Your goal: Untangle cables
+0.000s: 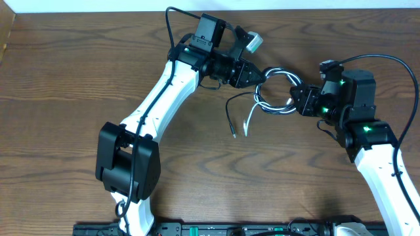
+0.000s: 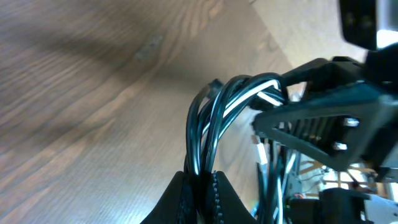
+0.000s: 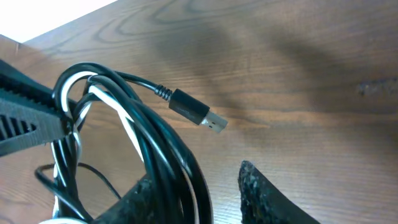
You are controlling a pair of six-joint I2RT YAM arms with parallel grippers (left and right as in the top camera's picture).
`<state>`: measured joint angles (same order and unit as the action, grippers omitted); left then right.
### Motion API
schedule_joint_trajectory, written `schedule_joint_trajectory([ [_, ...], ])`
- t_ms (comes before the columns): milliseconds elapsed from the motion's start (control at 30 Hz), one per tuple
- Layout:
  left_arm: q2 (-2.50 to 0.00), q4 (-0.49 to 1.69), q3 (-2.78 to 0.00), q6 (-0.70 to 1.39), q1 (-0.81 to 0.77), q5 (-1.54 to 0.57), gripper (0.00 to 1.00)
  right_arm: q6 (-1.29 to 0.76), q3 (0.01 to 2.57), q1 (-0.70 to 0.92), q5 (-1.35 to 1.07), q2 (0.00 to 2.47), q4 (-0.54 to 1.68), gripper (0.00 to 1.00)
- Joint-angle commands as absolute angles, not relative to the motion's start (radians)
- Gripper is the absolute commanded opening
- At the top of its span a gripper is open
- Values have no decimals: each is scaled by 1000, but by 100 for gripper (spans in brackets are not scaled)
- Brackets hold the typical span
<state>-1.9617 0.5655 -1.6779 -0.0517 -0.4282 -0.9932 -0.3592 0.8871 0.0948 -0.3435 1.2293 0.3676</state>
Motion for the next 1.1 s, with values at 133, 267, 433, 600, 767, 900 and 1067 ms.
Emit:
schedule_joint_trajectory([
  [133,-1962,553,-1687,-47,-429,-1066,7,-358,895,93,-342,1231,400,29],
  [267,-1962,543,-1687,-47,-429,-1066,8,-358,895,93,-319,1231,420,24],
  [433,-1962,541,-1687,-47,-429,-1061,7,-337,896,90,-286,1230,400,10],
  [600,-1962,541,-1687,-47,-429,-1062,7,-331,906,75,-287,1215,382,1],
  [767,-1962,541,-1687,-46,-429,-1063,7,-332,911,64,-291,1202,402,1],
  [900,-1962,541,-1687,-45,-429,-1066,7,-332,910,65,-291,1212,443,1],
  [1067,-1962,541,-1687,-42,-429,-1066,7,-332,908,67,-299,1242,462,1],
])
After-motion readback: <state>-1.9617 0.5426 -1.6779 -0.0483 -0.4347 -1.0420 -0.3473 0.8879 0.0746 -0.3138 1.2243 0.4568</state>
